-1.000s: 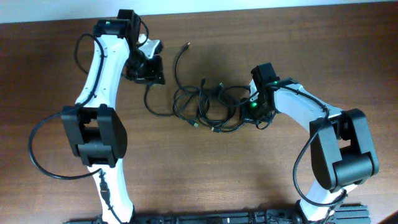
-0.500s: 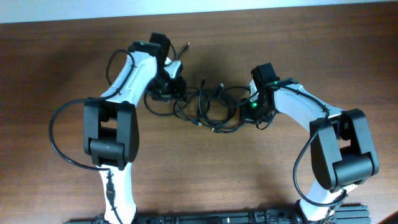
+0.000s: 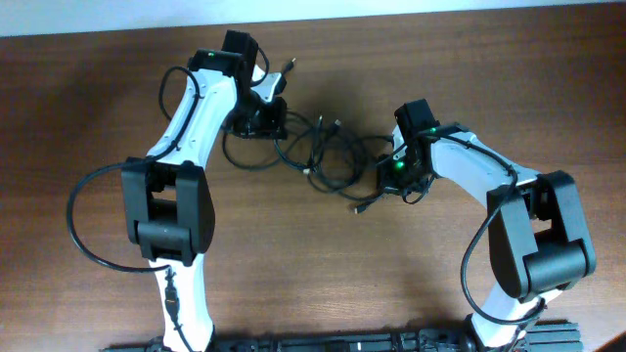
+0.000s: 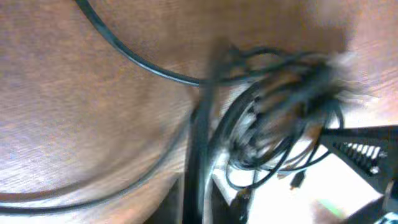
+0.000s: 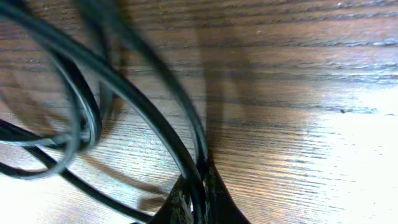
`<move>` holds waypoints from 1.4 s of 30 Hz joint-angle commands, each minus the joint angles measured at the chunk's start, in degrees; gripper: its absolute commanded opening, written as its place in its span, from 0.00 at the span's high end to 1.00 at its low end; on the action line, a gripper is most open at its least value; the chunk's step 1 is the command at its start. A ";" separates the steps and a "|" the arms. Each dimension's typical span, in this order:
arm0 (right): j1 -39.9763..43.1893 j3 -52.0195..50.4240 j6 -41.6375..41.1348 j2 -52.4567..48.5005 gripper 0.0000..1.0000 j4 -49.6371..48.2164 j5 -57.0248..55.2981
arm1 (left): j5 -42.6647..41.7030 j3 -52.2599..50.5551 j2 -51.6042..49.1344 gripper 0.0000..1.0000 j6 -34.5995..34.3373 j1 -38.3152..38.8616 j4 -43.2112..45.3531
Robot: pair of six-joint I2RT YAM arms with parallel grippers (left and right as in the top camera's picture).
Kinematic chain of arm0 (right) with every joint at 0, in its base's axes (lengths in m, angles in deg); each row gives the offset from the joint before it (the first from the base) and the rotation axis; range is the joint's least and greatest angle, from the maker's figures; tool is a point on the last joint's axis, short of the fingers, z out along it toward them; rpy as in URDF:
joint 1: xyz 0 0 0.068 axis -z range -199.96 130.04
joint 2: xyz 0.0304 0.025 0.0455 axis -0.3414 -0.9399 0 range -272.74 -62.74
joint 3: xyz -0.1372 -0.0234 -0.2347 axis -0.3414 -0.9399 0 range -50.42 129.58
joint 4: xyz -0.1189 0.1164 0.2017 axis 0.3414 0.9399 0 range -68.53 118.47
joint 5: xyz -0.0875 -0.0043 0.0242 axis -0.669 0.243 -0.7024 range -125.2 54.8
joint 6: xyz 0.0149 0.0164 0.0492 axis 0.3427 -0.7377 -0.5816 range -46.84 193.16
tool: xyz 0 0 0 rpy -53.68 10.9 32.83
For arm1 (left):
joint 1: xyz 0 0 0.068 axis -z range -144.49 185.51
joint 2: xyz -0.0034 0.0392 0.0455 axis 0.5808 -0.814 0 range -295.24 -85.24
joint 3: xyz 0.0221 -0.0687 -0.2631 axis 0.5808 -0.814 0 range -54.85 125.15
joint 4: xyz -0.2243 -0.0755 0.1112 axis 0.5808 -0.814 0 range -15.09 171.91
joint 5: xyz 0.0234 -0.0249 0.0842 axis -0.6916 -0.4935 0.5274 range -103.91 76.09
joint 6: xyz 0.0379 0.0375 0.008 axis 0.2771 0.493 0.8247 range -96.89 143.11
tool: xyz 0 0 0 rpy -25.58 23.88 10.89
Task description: Untangle cables
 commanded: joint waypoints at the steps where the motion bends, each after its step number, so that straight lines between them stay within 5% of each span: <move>1: 0.17 -0.98 0.55 -0.59 0.96 0.39 -2.08 | -1.55 1.09 0.46 0.30 0.48 0.63 -0.85; 13: 0.15 -0.98 0.55 -0.59 0.96 0.59 -2.05 | 7.19 -8.79 0.44 0.38 0.39 2.29 6.32; 15: 0.15 -0.98 0.55 -0.59 0.96 0.59 -2.05 | 7.19 -9.40 0.44 0.57 0.42 2.29 6.60; 16: 0.15 -0.98 0.55 -0.59 0.96 0.59 -2.05 | 7.02 -9.07 0.46 0.79 0.42 2.25 6.80; 18: 0.17 -0.98 0.55 -0.59 0.96 0.66 -2.08 | 6.97 -6.95 0.48 1.00 0.42 1.90 6.60; 23: 0.15 -0.98 0.57 -0.59 0.96 1.05 -2.08 | 3.67 7.37 0.68 1.00 0.46 -2.58 -1.27; 27: 0.17 -0.98 0.57 -0.59 0.96 1.05 -2.08 | -15.52 13.55 0.68 1.00 0.48 -8.31 -5.66; 42: 0.17 -0.98 0.55 -0.59 0.96 1.07 -2.08 | -8.13 13.53 0.61 1.00 3.54 -8.87 -13.14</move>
